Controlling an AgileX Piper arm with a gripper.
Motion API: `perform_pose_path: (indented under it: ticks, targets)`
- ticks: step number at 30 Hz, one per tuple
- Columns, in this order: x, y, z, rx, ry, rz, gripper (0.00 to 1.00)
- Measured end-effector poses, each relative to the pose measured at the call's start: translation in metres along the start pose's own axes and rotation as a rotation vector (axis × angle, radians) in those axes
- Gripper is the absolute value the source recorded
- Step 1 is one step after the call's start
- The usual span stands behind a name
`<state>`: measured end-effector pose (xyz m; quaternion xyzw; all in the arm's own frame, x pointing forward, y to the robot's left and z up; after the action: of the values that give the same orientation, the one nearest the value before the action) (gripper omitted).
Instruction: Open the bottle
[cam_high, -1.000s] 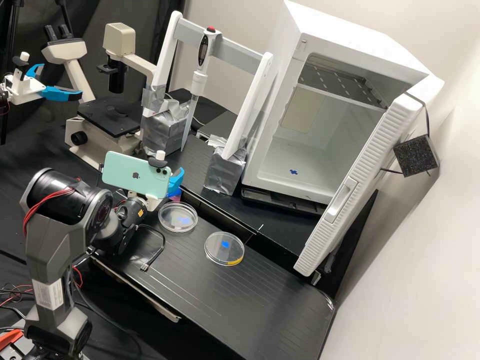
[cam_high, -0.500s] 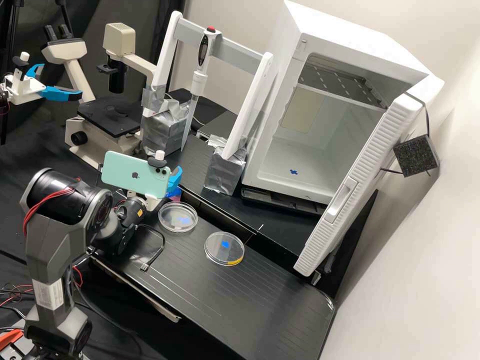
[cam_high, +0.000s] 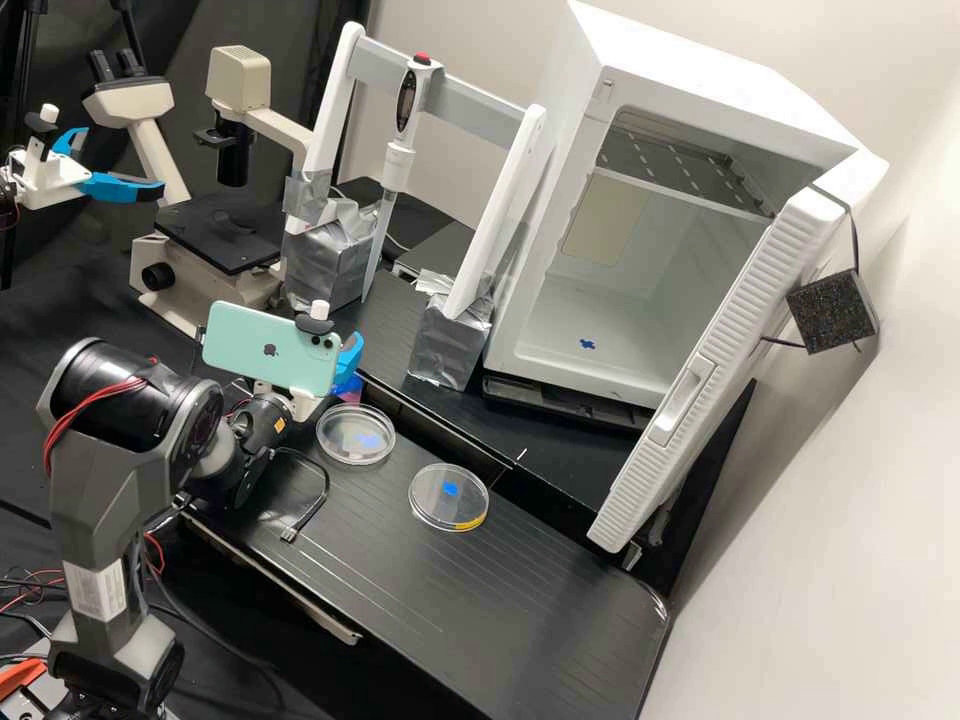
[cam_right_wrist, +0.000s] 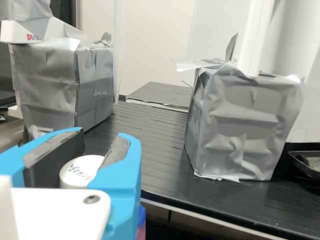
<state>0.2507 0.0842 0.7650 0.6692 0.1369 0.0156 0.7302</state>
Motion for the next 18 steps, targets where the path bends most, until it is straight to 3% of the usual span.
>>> perform_pose_path:
  ticks: [18]
  targets:
    - [-0.010, 0.024, -0.014, 0.003, 0.054, 0.093, 0.00]
